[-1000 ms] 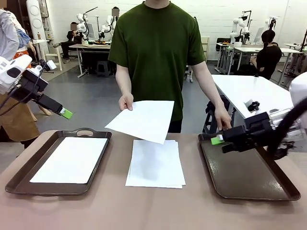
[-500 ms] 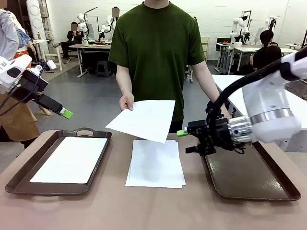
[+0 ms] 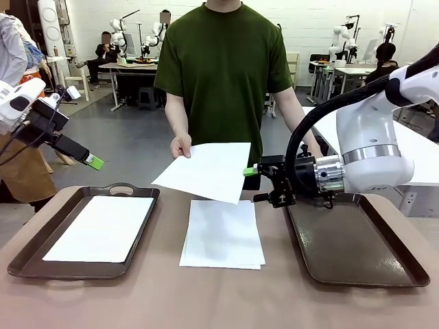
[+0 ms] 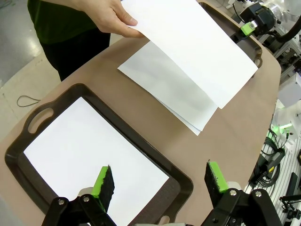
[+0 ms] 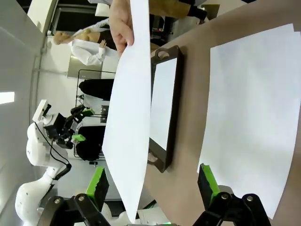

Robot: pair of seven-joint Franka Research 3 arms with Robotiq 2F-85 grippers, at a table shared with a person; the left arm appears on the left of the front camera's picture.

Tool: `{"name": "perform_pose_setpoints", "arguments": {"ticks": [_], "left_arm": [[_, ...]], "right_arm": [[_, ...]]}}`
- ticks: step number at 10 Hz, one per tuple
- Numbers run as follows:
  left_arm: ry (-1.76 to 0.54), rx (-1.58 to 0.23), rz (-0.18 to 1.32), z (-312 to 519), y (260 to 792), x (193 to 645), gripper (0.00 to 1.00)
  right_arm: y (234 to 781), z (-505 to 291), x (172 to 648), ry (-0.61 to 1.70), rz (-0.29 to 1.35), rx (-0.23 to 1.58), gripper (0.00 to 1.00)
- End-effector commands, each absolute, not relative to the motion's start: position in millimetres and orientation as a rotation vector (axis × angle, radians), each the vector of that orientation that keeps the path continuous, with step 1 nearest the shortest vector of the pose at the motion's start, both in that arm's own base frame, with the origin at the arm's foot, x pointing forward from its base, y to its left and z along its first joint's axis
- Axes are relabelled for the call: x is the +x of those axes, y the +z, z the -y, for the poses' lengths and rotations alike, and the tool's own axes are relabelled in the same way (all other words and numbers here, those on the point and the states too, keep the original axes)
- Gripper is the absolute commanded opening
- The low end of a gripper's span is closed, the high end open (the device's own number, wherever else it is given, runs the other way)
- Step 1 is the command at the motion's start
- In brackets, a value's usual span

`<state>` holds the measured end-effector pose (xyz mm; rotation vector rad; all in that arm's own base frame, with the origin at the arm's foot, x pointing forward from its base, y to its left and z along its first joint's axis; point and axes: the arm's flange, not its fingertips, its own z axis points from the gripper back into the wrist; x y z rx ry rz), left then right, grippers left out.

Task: Sort the A4 documents.
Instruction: Receive the A4 Paper.

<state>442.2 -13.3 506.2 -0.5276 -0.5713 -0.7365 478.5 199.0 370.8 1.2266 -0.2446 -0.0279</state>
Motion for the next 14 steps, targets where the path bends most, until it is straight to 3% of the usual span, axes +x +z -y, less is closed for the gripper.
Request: {"name": "perform_pose_setpoints", "arguments": {"ticks": [1,9,10,11,12,13,14], "left_arm": [[-0.754,-0.518,0.578,13.2,505.8,440.9,1.00],[-0.754,-0.518,0.578,13.2,505.8,440.9,1.00],[-0.754,-0.518,0.578,13.2,505.8,440.9,1.00],[-0.754,-0.518,0.578,13.2,505.8,440.9,1.00],[-0.754,-0.518,0.578,13.2,505.8,440.9,1.00],[-0.754,-0.518,0.578,13.2,505.8,440.9,1.00],[-0.754,-0.518,0.578,13.2,505.8,440.9,1.00]], "right_arm": [[360.4,-214.9,496.8,-0.112,0.220,1.294,1.00],[358.1,-238.4,526.1,-0.230,0.173,1.439,0.98],[355.9,-238.7,524.5,-0.220,0.174,1.441,0.83],[354.8,-237.5,525.3,-0.218,0.178,1.433,0.81],[354.6,-236.2,525.8,-0.218,0.180,1.434,0.66],[354.7,-234.7,525.8,-0.216,0.192,1.426,0.63],[353.3,-233.1,527.2,-0.221,0.196,1.421,0.48]]}}
